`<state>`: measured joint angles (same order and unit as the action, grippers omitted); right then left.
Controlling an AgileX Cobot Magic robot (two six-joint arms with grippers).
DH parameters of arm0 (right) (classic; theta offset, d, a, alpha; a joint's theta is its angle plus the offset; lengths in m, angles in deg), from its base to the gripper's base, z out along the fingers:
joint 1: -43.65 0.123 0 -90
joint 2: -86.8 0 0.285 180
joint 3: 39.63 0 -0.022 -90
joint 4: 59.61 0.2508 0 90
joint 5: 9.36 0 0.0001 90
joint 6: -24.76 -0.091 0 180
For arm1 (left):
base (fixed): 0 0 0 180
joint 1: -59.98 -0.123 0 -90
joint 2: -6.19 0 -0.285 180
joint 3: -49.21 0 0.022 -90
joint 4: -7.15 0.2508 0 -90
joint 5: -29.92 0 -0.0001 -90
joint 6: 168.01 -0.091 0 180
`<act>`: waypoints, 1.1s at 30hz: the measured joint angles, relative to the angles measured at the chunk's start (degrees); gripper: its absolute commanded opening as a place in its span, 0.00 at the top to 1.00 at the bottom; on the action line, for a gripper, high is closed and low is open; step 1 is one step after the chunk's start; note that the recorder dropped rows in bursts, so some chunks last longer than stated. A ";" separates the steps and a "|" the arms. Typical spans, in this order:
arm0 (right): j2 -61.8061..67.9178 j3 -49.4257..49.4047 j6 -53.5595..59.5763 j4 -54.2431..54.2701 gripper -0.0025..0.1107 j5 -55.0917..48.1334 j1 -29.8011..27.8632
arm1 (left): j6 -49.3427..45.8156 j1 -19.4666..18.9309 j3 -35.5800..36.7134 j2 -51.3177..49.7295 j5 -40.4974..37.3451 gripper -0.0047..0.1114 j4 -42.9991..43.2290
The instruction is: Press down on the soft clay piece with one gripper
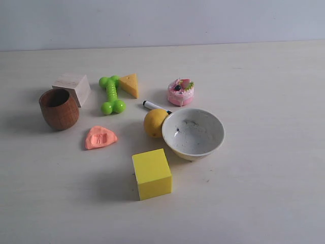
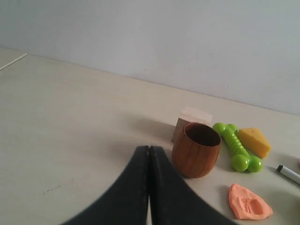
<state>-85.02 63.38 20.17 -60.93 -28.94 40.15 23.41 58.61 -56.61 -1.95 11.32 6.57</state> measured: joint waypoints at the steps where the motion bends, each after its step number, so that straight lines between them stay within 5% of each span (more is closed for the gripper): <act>1: 0.00 0.00 0.00 0.00 0.98 0.00 0.00 | 0.31 0.00 0.32 0.00 0.00 0.96 0.00; 33: 0.00 0.00 0.00 0.00 0.98 0.00 0.00 | -3.20 0.36 2.89 0.00 -2.40 0.96 0.58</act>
<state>-85.02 63.38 20.17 -60.93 -28.94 40.15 20.21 58.97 -53.73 -1.95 8.92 7.15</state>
